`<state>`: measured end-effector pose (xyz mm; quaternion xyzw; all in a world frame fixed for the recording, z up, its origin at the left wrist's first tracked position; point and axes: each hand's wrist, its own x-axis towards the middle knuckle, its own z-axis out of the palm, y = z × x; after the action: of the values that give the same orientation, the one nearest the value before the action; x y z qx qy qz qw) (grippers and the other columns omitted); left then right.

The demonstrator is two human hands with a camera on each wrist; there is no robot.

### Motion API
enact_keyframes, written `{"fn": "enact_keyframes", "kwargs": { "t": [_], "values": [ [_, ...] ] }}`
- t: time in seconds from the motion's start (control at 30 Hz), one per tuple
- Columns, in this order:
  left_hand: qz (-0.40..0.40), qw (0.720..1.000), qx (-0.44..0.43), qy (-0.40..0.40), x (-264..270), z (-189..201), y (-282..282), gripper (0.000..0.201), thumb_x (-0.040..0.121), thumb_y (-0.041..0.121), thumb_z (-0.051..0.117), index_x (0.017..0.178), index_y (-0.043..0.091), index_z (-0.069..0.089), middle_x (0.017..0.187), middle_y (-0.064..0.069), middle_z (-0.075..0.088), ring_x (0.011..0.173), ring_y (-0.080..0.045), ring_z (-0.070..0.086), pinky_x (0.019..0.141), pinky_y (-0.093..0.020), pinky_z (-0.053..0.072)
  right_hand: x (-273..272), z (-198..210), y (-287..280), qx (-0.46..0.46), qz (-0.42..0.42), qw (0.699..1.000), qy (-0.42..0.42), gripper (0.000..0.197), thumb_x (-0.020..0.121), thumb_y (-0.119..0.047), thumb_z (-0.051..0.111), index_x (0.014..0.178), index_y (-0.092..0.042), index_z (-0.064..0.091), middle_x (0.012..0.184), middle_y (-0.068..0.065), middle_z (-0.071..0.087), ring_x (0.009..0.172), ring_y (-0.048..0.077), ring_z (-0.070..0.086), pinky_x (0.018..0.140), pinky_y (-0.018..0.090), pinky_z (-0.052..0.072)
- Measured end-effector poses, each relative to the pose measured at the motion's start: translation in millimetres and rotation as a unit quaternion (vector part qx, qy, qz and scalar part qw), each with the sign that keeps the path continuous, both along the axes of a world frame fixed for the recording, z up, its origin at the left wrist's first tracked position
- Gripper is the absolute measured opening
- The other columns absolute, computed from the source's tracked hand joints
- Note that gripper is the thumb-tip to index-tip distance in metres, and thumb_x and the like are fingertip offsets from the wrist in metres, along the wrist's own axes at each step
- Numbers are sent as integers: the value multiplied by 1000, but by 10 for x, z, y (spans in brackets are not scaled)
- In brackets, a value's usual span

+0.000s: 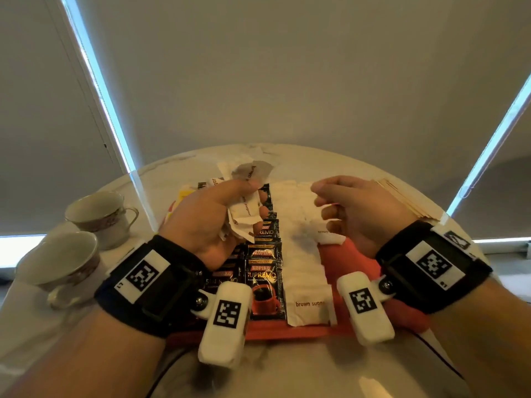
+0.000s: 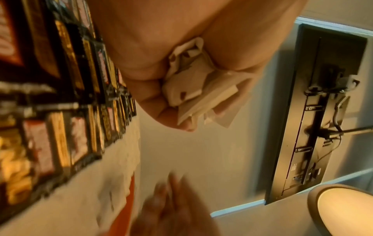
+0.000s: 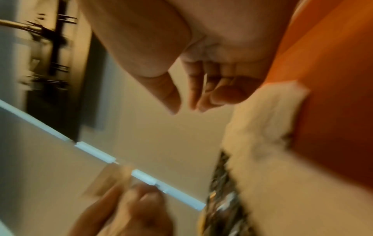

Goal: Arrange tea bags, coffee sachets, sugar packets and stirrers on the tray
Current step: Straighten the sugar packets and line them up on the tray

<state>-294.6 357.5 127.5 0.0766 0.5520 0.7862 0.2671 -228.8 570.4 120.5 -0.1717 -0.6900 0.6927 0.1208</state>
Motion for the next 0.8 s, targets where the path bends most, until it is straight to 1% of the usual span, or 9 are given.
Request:
{"fn": "enact_keyframes", "kwargs": {
  "t": [0.13, 0.2, 0.27, 0.33, 0.4, 0.47, 0.57, 0.67, 0.8],
  "values": [
    [-30, 998, -7, 50, 38, -54, 32, 30, 90, 19, 74, 112, 0, 72, 83, -13, 69, 66, -23, 67, 55, -33, 56, -82, 213, -420, 23, 116, 988, 100, 37, 75, -39, 79, 101, -15, 69, 87, 4, 69, 74, 15, 60, 61, 28, 50],
    [-23, 997, -20, 74, 36, -93, 40, 25, 90, 17, 75, 111, 4, 75, 87, -15, 70, 70, -26, 69, 60, -36, 57, -144, 189, -503, 69, 111, 982, 133, 26, 80, -30, 81, 97, -15, 68, 95, 12, 70, 78, 17, 65, 62, 28, 55],
    [-17, 997, -25, 71, 26, -99, 31, 18, 89, 16, 74, 104, 7, 76, 82, -14, 71, 66, -25, 70, 55, -33, 56, -184, 110, -499, 37, 78, 983, 161, 15, 88, -17, 77, 97, -8, 69, 93, 14, 69, 76, 18, 66, 61, 26, 56],
    [-13, 997, -26, 71, 2, -87, 18, 24, 88, 17, 74, 109, 4, 74, 81, -13, 73, 64, -23, 70, 50, -30, 56, -193, 35, -474, -4, 56, 984, 172, 14, 90, -12, 73, 101, -3, 71, 91, 14, 69, 74, 18, 65, 62, 27, 57],
    [-21, 996, -32, 78, -17, -103, 7, 35, 84, 22, 75, 112, 2, 74, 88, -16, 76, 67, -25, 71, 56, -32, 59, -192, -23, -450, -21, 42, 983, 175, 14, 89, -12, 73, 100, -2, 71, 90, 14, 70, 75, 20, 65, 64, 32, 59],
    [-39, 995, -35, 85, 3, -113, 10, 31, 83, 27, 75, 106, 6, 79, 92, -17, 77, 69, -26, 72, 64, -35, 58, -183, -58, -434, -46, 44, 980, 186, 17, 85, -12, 76, 96, -2, 68, 90, 17, 69, 77, 27, 66, 66, 38, 61],
    [-50, 995, -30, 75, 33, -111, 34, 35, 85, 42, 74, 101, 12, 80, 87, -16, 75, 67, -26, 71, 62, -36, 58, -146, -73, -430, -66, 80, 976, 190, 28, 74, -14, 81, 93, -2, 63, 91, 24, 68, 78, 34, 68, 64, 37, 60],
    [-41, 998, -19, 41, 7, -107, 48, 58, 84, 55, 70, 119, 9, 72, 87, -16, 73, 65, -27, 69, 54, -34, 56, -130, -68, -396, -80, 90, 975, 188, 25, 72, -6, 81, 92, -3, 65, 84, 15, 71, 76, 27, 70, 64, 31, 59],
    [17, 1000, 7, 9, -1, -100, 56, 41, 93, 39, 69, 119, 6, 71, 88, -15, 75, 62, -26, 70, 48, -32, 55, -119, -79, -397, -6, 54, 979, 196, 26, 79, -3, 82, 95, -11, 63, 85, 3, 67, 79, 23, 73, 65, 33, 59]
  ]
}}
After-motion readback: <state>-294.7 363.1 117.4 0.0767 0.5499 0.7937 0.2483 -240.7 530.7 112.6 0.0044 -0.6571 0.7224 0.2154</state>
